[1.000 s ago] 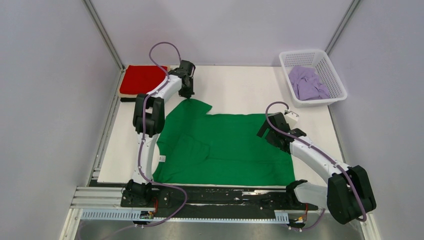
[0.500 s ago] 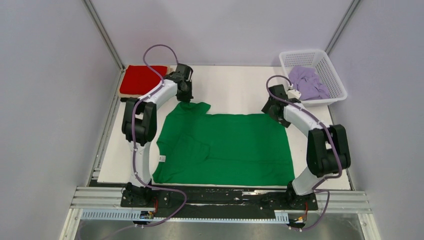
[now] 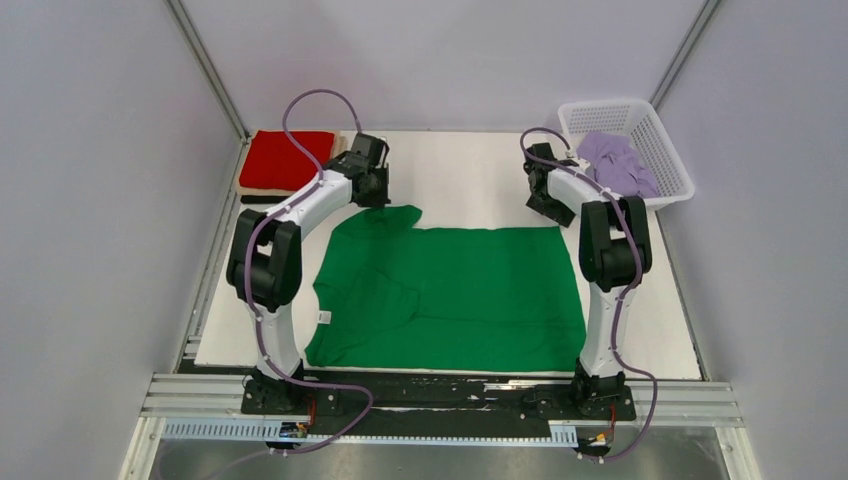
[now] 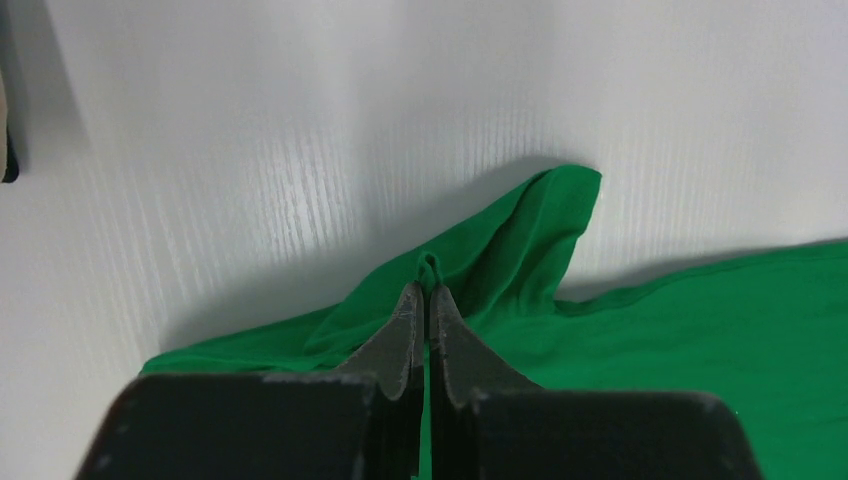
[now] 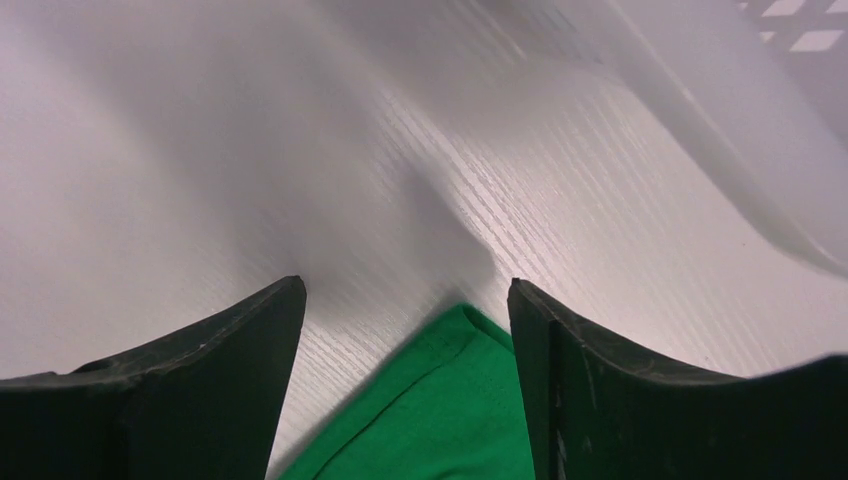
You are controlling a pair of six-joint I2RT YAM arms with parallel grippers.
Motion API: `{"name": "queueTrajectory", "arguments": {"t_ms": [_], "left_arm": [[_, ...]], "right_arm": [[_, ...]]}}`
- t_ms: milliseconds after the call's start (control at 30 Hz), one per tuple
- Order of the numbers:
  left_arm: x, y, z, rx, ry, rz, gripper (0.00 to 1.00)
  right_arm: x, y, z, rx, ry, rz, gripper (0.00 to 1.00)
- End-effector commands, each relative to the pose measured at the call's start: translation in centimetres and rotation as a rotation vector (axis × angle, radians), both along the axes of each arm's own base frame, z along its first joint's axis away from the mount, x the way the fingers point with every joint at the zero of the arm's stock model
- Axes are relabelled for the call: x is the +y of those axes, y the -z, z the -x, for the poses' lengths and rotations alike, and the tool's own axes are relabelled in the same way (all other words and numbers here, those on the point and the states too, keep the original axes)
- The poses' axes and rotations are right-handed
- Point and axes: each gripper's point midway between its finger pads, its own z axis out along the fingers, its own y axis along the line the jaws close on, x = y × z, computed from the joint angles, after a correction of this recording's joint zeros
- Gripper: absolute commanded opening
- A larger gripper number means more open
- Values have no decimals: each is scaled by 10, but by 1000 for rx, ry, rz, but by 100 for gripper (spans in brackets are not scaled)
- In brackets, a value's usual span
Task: Fold and stack the t-shirts
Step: Grab the side of the flattened tshirt furthest away from the robot with both arms
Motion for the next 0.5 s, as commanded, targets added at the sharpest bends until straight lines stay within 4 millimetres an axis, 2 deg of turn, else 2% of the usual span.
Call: {"name": "queueTrajectory", "arguments": {"t_ms": [0,200,267,400,467], "left_arm": [[-4,-37,-1,-96,-9,51,0],[-4,-42,9,-103,-10,57,0],[-3,-44,12,-108,-14,61,0],[-2,-49,19,-120,-14,67,0],[-1,-50,22,-122,-17,67,0]], "right_arm": [[-8,-2,15,71,21,35,69],[-11,-1,42,95,53,30,61],[-11,-2,47,89,65,23,56],[-9,-3,44,61,72,11,46],[-6,-2,41,44,75,-5,38]]}}
